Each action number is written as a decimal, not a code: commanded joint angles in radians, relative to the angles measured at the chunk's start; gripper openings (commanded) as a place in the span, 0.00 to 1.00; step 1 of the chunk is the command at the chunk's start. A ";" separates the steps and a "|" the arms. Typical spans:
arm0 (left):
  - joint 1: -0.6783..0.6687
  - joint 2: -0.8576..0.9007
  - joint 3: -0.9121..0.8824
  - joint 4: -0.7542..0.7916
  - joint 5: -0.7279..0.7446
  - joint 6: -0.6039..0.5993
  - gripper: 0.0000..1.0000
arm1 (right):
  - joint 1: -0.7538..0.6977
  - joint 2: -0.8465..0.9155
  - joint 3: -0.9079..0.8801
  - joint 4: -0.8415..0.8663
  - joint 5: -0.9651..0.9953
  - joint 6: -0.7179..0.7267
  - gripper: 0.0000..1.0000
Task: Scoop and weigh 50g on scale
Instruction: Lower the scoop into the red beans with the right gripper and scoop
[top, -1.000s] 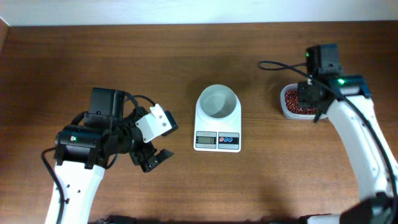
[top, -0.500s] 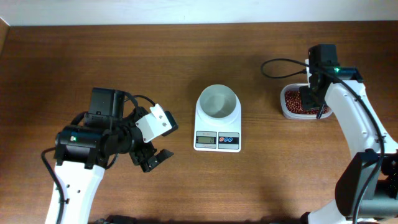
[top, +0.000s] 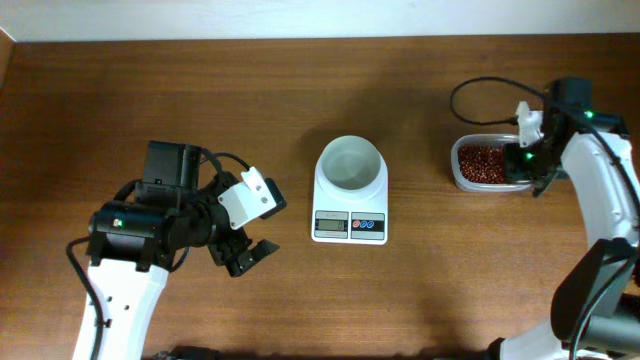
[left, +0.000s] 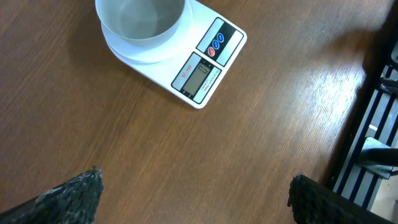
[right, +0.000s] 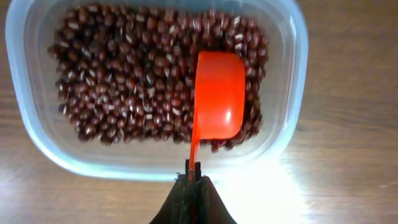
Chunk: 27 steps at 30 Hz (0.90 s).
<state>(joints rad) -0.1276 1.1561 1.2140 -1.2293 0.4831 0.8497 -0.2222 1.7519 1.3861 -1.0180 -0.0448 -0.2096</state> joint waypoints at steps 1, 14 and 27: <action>0.006 0.005 -0.004 0.002 0.018 0.019 0.99 | -0.057 0.022 0.007 -0.034 -0.163 -0.003 0.04; 0.006 0.005 -0.004 0.002 0.018 0.019 0.99 | -0.187 0.143 0.006 -0.027 -0.460 0.004 0.04; 0.006 0.005 -0.004 0.002 0.018 0.019 0.99 | -0.306 0.129 0.010 -0.090 -0.604 -0.028 0.04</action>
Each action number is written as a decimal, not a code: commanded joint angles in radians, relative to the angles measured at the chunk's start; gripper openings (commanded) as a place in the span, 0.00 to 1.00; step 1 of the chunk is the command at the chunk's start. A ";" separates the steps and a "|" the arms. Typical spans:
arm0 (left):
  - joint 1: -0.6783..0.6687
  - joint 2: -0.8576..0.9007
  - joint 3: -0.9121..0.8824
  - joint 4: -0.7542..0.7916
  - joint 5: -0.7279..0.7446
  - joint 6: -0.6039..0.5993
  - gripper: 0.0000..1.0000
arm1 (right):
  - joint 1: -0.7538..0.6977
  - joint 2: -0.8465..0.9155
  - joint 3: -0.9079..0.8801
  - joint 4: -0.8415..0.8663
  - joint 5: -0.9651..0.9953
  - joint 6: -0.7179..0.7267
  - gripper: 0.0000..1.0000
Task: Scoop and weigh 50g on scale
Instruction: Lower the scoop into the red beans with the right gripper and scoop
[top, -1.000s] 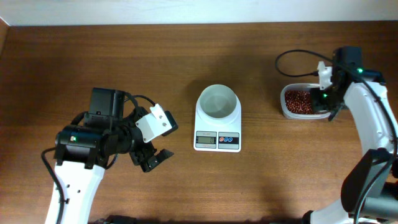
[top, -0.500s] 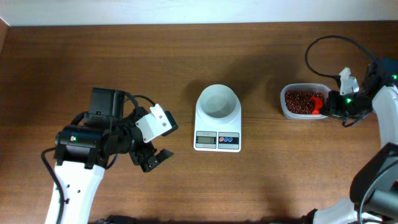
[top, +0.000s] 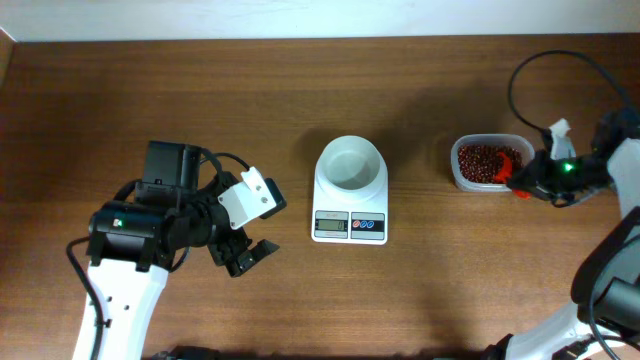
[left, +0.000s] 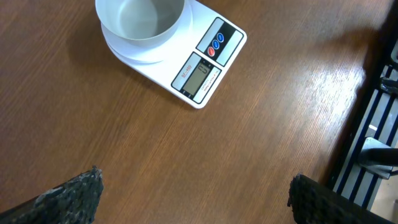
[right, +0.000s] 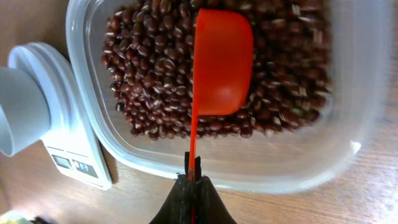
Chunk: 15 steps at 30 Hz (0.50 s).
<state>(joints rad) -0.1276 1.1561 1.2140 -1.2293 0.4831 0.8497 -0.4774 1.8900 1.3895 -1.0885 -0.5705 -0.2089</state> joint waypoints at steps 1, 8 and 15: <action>0.006 0.005 -0.004 0.002 0.018 0.019 0.99 | -0.066 -0.010 0.006 -0.034 -0.113 -0.056 0.04; 0.006 0.005 -0.004 0.002 0.018 0.019 0.99 | -0.115 -0.012 0.007 -0.072 -0.219 -0.131 0.04; 0.006 0.005 -0.004 0.002 0.018 0.019 0.99 | -0.115 -0.040 0.009 -0.089 -0.228 -0.179 0.04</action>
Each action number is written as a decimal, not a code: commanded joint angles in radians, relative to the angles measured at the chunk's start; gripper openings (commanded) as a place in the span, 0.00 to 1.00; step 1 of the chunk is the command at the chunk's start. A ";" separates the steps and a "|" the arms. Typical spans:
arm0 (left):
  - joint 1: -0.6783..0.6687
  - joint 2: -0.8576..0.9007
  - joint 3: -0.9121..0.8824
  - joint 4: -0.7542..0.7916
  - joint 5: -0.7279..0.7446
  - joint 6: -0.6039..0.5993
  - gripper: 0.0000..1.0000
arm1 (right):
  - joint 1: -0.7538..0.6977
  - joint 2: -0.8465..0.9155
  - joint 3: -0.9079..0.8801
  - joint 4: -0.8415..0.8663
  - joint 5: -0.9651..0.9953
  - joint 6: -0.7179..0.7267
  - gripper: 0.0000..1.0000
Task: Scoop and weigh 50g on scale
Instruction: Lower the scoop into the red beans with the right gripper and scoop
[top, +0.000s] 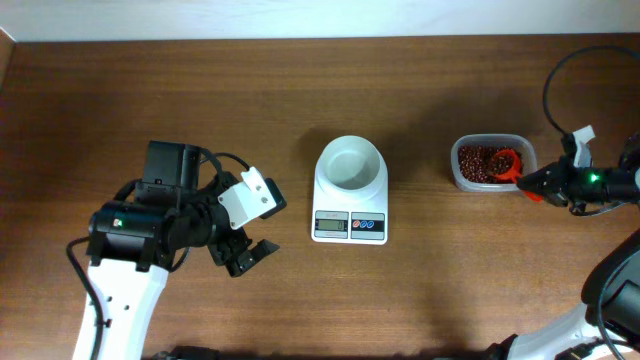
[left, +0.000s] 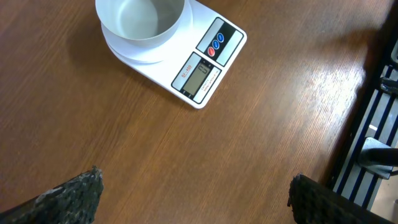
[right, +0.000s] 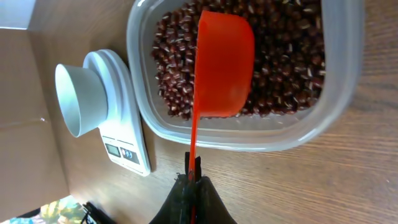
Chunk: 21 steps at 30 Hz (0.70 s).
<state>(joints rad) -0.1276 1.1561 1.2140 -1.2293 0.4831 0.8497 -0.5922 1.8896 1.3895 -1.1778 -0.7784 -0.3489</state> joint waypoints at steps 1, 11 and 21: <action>0.006 0.005 -0.004 0.002 0.018 0.019 0.99 | 0.001 -0.038 0.008 0.004 0.047 -0.030 0.04; 0.006 0.005 -0.004 0.002 0.018 0.019 0.99 | 0.003 -0.045 0.011 0.016 0.096 0.002 0.04; 0.006 0.005 -0.004 0.002 0.018 0.019 0.99 | 0.002 -0.045 0.013 0.007 0.042 -0.023 0.04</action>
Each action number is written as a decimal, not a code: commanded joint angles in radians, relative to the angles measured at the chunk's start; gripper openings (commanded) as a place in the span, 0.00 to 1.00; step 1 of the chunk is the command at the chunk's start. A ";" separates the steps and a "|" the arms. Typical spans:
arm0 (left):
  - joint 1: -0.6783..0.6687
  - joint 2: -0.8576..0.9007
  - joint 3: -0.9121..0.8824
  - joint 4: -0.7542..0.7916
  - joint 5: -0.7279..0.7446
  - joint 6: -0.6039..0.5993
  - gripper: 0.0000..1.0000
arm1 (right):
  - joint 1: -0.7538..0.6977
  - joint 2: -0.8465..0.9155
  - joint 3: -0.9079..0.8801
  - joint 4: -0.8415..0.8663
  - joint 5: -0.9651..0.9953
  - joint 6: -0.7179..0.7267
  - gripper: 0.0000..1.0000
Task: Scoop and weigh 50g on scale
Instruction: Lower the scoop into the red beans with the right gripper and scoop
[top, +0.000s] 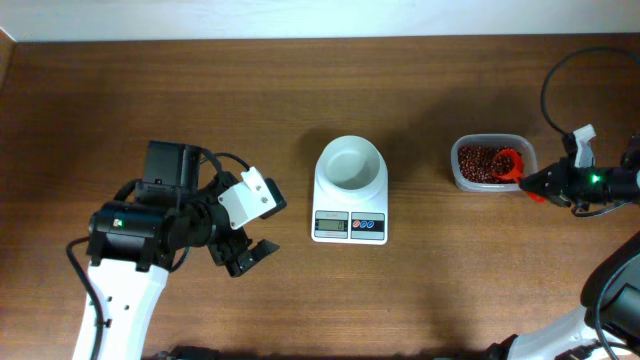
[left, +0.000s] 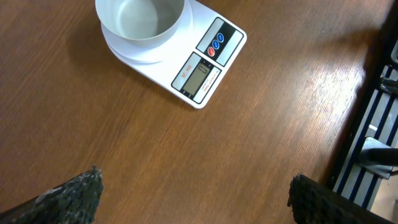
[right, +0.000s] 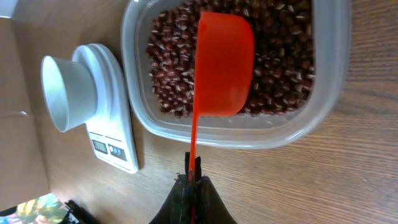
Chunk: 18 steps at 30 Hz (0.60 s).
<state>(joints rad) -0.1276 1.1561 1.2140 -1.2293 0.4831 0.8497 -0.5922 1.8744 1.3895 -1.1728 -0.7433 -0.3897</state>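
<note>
A white digital scale (top: 350, 204) sits mid-table with an empty white bowl (top: 351, 163) on its platform; both also show in the left wrist view, scale (left: 202, 59) and bowl (left: 140, 17). A clear tub of red beans (top: 487, 162) stands to the right. My right gripper (right: 193, 169) is shut on the thin handle of a red scoop (right: 221, 65), whose cup hangs over the tub of beans (right: 174, 68). The scoop (top: 509, 163) sits at the tub's right end in the overhead view. My left gripper (top: 248, 255) is open over bare wood, left of the scale.
The brown wooden table (top: 430, 290) spreads all round. A dark metal rack (left: 376, 130) shows past the table edge in the left wrist view. A cable (top: 556, 80) loops above the right arm.
The right wrist has turned a little further, so the scale and bowl sit lower left in its view. The scoop stays over the beans. The left arm is unmoved.
The right gripper held the red scoop over the beans with the arm reaching from behind the tub. By 1.2 s ago the arm had swung to the tub's right side. Its wrist has rolled since, the scoop staying above the tub. The left gripper stayed open throughout.
</note>
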 joint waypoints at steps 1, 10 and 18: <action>0.006 0.005 -0.004 0.002 0.018 0.019 0.99 | 0.002 -0.030 0.013 -0.003 0.008 0.016 0.04; 0.006 0.005 -0.004 0.002 0.018 0.019 0.99 | -0.050 -0.030 0.013 -0.042 -0.139 -0.018 0.04; 0.006 0.005 -0.004 0.002 0.018 0.019 0.99 | -0.135 -0.030 0.013 -0.126 -0.306 -0.093 0.04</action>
<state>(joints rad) -0.1276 1.1561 1.2140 -1.2293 0.4831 0.8497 -0.7132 1.8744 1.3895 -1.2659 -0.9306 -0.4088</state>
